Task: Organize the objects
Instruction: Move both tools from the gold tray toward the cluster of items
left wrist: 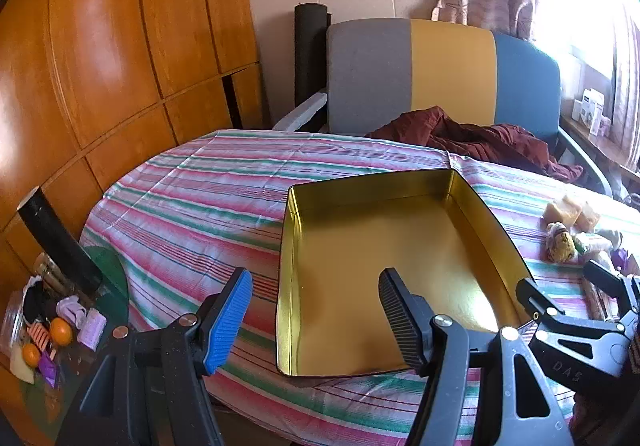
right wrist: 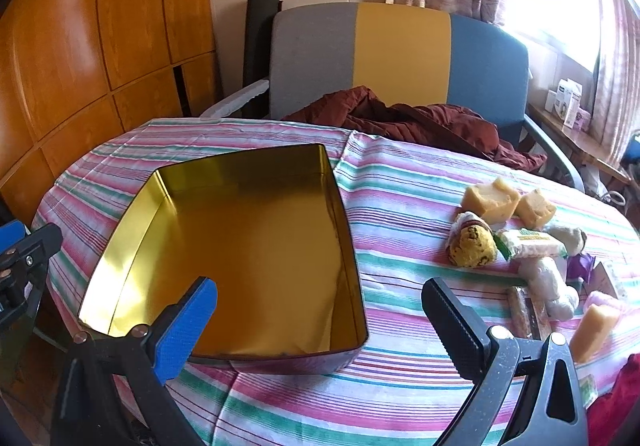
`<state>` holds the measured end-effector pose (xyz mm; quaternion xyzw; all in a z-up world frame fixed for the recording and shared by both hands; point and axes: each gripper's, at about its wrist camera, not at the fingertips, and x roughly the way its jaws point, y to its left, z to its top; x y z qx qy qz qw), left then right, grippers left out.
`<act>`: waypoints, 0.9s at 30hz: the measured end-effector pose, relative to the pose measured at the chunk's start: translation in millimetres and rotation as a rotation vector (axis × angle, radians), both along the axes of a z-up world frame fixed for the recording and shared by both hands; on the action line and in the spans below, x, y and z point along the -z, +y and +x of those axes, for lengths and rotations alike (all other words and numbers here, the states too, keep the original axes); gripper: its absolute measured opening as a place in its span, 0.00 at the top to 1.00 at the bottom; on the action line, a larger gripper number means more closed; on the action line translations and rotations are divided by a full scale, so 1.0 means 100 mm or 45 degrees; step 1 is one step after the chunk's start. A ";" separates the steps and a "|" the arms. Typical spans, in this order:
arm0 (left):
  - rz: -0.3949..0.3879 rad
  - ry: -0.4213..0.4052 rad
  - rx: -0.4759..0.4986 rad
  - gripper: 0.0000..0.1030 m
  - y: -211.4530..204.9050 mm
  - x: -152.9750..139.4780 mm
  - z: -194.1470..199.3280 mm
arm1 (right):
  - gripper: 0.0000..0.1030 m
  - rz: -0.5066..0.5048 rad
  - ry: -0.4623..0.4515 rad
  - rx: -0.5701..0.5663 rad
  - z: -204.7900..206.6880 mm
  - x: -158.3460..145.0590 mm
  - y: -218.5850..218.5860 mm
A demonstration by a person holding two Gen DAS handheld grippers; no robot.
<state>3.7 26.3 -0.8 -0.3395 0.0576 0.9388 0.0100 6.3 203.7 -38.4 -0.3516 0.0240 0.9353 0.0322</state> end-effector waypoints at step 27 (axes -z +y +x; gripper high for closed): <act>0.238 -0.263 0.601 0.35 0.92 0.11 -0.07 | 0.00 -0.054 -0.049 0.339 0.39 0.00 1.17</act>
